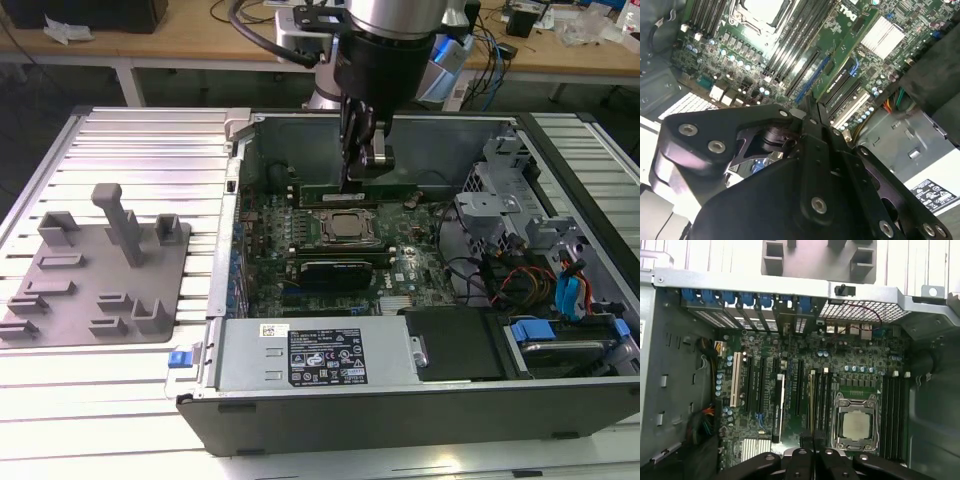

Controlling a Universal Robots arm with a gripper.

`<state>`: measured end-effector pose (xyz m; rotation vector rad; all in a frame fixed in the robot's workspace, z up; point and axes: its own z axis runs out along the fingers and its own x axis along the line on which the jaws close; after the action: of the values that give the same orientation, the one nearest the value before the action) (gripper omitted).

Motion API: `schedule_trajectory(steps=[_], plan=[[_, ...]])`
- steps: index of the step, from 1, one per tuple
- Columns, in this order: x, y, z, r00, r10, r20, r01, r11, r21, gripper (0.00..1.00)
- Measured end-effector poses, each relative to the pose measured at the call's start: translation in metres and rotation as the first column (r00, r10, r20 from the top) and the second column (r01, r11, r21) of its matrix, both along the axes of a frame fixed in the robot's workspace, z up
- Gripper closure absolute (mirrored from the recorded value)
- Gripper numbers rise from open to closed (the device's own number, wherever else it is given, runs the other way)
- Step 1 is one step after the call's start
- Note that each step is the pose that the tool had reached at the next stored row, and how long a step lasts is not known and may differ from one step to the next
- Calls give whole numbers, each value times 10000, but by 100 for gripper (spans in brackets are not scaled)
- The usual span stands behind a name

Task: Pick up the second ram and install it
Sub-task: 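Pick up the second ram and move it above second insertion slot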

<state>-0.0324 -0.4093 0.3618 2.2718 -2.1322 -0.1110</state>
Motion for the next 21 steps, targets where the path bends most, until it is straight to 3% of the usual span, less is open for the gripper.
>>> schedule_trajectory(steps=[6, 9, 16, 18, 21], plan=[[3, 71, -77, 10000, 15, 1, -15, 10000, 0, 91], [2, 159, -131, 10000, 18, 1, -18, 10000, 0, 91], [-2, 172, -215, 10000, 18, 0, -18, 10000, 0, 91], [-2, 173, -295, 10000, -3, 0, 3, 10000, 0, 91], [-2, 173, -345, 10000, -18, 0, 18, 10000, -1, 91]])
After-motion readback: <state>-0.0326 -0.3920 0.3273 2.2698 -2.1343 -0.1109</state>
